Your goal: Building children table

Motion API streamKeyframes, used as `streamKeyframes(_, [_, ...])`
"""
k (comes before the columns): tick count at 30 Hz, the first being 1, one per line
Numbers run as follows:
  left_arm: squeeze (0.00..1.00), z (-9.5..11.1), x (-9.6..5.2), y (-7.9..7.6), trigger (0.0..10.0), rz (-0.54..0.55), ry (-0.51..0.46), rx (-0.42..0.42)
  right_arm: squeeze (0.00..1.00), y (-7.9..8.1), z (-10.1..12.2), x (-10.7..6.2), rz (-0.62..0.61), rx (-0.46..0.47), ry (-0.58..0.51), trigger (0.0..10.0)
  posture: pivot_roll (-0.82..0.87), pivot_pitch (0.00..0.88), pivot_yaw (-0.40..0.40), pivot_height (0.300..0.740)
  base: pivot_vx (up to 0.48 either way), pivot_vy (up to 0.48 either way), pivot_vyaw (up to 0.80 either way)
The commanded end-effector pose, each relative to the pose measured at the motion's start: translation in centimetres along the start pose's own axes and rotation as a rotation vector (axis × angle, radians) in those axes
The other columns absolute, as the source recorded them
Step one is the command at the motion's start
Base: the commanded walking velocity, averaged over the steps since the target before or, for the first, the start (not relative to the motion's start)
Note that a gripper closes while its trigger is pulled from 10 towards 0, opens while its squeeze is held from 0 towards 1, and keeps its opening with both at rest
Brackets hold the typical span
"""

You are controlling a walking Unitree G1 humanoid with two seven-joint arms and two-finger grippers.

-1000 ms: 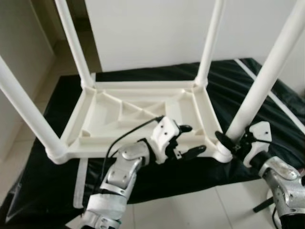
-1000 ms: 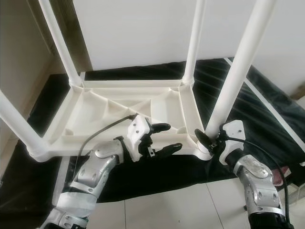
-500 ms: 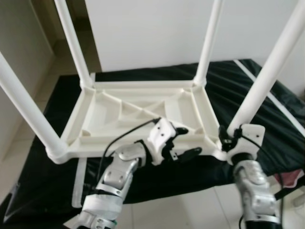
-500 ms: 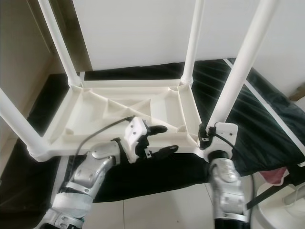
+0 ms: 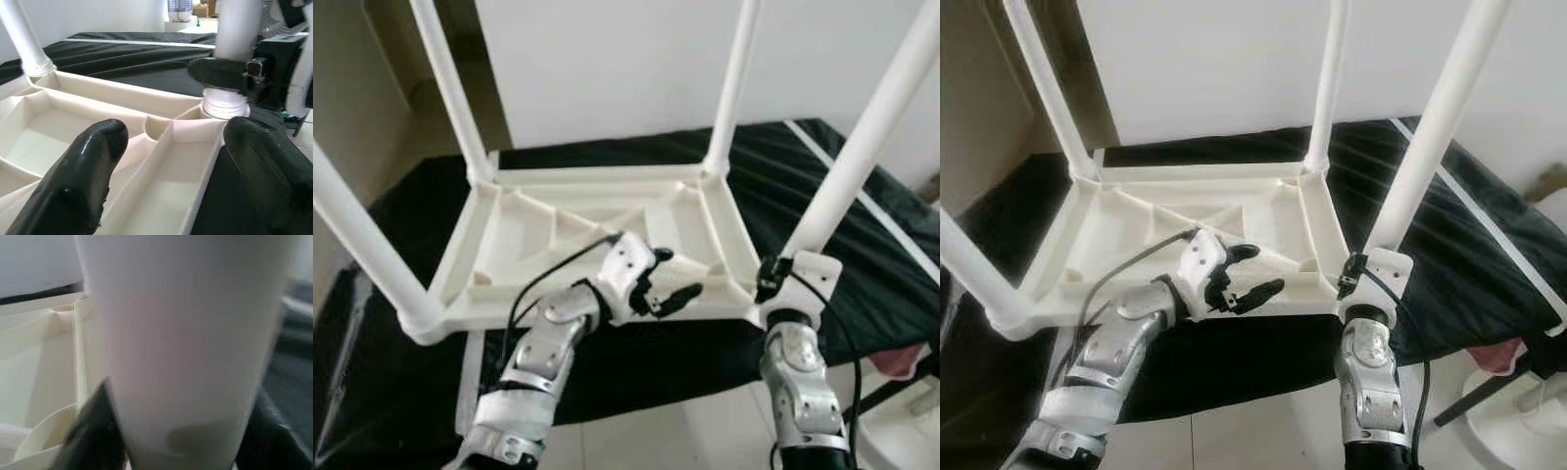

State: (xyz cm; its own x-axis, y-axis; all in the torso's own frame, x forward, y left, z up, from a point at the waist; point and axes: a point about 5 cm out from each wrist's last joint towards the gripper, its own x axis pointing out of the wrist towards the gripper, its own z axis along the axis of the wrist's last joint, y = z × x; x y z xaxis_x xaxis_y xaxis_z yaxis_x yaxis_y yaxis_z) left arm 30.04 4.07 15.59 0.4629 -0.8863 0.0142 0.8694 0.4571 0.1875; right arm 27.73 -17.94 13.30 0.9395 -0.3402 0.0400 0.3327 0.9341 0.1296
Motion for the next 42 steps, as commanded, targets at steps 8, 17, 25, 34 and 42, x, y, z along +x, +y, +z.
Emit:
streamKeyframes(8, [0.00, -0.7, 0.3, -0.9, 10.0, 0.004, 0.002, 0.008, 1.00, -2.6, 0.6, 0.1, 0.107, -0.038, -0.056, 10.0, -0.02, 0.000, -0.009, 0.740, 0.000, 0.000, 0.00])
streamKeyframes(17, [0.00, -1.1, 0.2, -1.2, 10.0, 0.000, 0.028, 0.029, 0.00, -4.5, 1.6, 1.2, 0.367, -0.137, -0.076, 10.0, -0.01, 0.000, -0.011, 0.740, 0.000, 0.000, 0.00])
streamKeyframes(25, [0.00, -0.9, 0.7, -1.0, 10.0, 0.029, 0.014, 0.068, 0.00, -4.7, 1.4, 2.4, 0.479, -0.217, -0.054, 10.0, -0.01, 0.000, -0.020, 0.740, 0.000, 0.000, 0.00])
streamKeyframes(34, [0.00, -0.5, 1.2, -0.9, 10.0, 0.041, -0.004, 0.101, 0.00, -3.7, 1.9, 3.5, 0.632, -0.230, -0.054, 10.0, -0.02, 0.000, -0.022, 0.740, 0.000, 0.000, 0.00])
streamKeyframes(42, [0.00, -0.4, 1.6, -1.1, 10.0, 0.041, -0.001, 0.130, 0.00, -3.7, 1.1, 3.6, 0.681, -0.256, -0.018, 0.0, -0.02, 0.000, -0.026, 0.740, 0.000, 0.000, 0.00])
